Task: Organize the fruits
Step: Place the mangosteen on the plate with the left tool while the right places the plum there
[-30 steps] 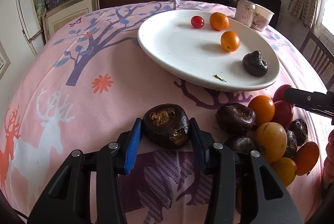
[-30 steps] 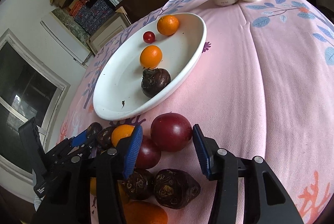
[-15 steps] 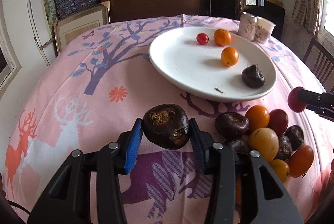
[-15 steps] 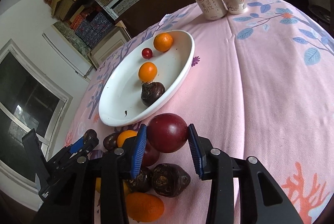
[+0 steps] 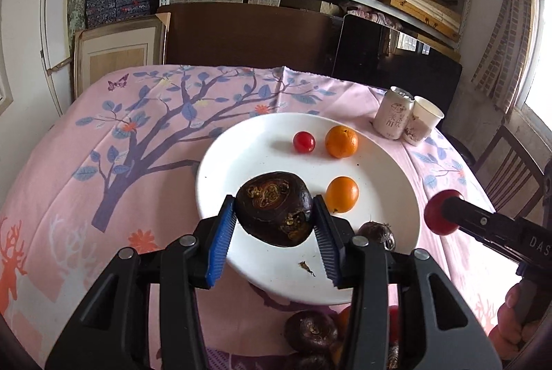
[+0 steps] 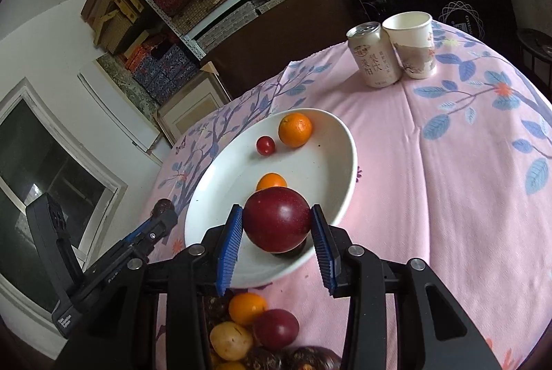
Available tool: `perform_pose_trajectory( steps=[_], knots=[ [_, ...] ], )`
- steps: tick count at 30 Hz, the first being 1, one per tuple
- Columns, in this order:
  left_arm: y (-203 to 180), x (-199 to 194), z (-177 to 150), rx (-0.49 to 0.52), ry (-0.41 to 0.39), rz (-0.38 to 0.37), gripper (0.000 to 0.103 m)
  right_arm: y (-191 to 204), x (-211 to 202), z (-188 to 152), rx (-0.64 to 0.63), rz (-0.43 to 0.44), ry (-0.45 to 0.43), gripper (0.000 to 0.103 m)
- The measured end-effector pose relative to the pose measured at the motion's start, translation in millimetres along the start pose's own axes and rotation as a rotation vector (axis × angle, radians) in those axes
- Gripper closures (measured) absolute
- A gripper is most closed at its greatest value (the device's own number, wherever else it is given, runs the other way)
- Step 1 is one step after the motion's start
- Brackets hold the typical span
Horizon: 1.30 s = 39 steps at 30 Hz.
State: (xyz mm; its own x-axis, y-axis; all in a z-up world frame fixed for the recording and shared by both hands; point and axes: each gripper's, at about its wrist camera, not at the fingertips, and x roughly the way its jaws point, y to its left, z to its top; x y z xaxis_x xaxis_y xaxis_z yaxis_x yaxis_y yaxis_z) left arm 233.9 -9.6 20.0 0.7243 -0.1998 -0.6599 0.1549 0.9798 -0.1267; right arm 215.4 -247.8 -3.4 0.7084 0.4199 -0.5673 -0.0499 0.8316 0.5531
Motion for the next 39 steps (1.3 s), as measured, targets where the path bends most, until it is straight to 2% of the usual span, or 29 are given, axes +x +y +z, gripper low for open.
perform_pose_trajectory(
  steps=[2, 4, 6, 7, 11, 13, 15, 18, 22, 24, 29, 33, 39],
  knots=[
    [1.7, 13.9, -2.4, 0.007, 0.036, 0.001, 0.059, 7.5, 16.9, 3.0, -0.033, -0.021, 0.003, 0.062],
    [4.9, 22.6, -4.6, 0.0, 0.057, -0.003, 0.057, 8.6, 28.8, 4.4, -0.056, -0.046, -0.023, 0.057],
    [8.2, 21.8, -5.9, -0.008, 0.062, -0.004, 0.05, 5.1, 29.6, 3.7, -0.067, -0.086, -0.06, 0.042],
    [8.8, 17.3, -5.3, -0.009, 0.055, -0.011, 0.049, 2.5, 27.4, 4.0, -0.063, -0.094, -0.069, 0.042],
    [7.2, -14.0, -4.2, 0.017, -0.013, -0.023, 0.048, -1.1, 8.0, 5.2, -0.031, -0.034, -0.082, 0.042],
    [6.5, -30.1, -11.1, 0.038, -0.041, -0.016, 0.043, -2.5, -3.7, -0.2, -0.023, -0.011, -0.078, 0.042],
    [5.8, -40.7, -19.9, 0.053, -0.053, -0.012, 0.043, -5.6, -14.6, -9.3, -0.011, 0.001, -0.07, 0.042],
    [4.3, -46.1, -41.6, 0.072, -0.023, -0.013, 0.042, -11.4, -28.8, -24.3, 0.002, -0.005, -0.073, 0.039],
    [-2.5, -46.7, -77.6, 0.14, 0.05, 0.028, 0.042, -30.7, -41.0, -39.6, 0.076, 0.005, -0.05, 0.036],
    [-6.7, -51.5, -87.5, 0.175, 0.042, 0.048, 0.042, -40.2, -44.4, -42.5, 0.122, 0.037, -0.039, 0.036],
    [-13.0, -54.0, -89.3, 0.196, 0.009, 0.041, 0.04, -41.7, -46.5, -42.0, 0.142, 0.047, -0.042, 0.035],
    [-17.5, -38.7, -85.7, 0.211, 0.042, 0.044, 0.04, -38.4, -44.7, -41.7, 0.143, 0.059, -0.024, 0.035],
    [-25.5, -17.4, -79.1, 0.212, 0.087, -0.017, 0.04, -37.3, -45.1, -42.0, 0.139, 0.054, -0.021, 0.033]
  ],
)
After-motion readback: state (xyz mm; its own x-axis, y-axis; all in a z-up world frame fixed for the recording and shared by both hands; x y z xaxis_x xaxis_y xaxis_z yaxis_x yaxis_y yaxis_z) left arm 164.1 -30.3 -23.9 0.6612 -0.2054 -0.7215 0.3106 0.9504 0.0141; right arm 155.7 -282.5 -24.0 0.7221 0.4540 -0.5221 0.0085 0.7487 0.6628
